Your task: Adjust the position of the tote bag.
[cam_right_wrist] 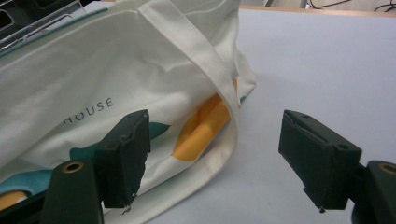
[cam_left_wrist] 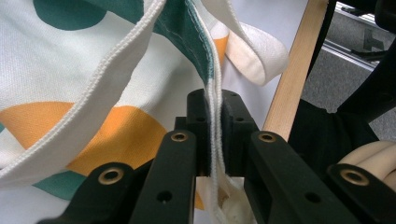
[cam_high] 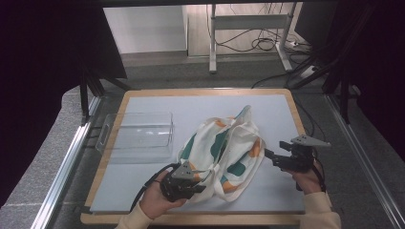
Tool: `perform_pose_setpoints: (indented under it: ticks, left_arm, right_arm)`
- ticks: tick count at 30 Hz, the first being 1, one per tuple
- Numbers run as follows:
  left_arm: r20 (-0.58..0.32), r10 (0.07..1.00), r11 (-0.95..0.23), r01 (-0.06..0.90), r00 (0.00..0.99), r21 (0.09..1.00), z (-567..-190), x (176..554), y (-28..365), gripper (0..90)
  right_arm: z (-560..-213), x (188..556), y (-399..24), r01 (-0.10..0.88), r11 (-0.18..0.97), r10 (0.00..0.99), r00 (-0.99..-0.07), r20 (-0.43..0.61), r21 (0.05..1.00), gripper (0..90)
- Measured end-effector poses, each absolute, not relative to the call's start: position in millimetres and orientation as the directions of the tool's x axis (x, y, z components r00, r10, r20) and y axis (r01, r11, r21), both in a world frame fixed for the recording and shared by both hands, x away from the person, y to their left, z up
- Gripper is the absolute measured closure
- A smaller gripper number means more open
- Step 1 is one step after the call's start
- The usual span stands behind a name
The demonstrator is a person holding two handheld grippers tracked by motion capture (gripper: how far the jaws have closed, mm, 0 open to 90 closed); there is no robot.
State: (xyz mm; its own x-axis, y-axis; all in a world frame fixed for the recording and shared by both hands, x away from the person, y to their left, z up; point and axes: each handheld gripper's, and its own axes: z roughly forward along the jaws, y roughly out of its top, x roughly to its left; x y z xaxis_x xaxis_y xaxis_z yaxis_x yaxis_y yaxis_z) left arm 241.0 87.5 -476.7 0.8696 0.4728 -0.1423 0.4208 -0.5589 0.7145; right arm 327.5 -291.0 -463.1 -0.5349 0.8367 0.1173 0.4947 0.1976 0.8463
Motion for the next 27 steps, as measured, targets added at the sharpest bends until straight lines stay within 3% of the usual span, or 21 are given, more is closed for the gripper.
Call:
perform_pose_setpoints:
  ticks: [27]
  left_arm:
    - [-0.135,0.472,-0.558,0.414,0.871,0.719,-478.1,238.9,86.5,84.0]
  right_arm:
    - [-424.2,382.3,-252.4,0.515,0.225,0.835,-0.54,0.109,0.827,21.9]
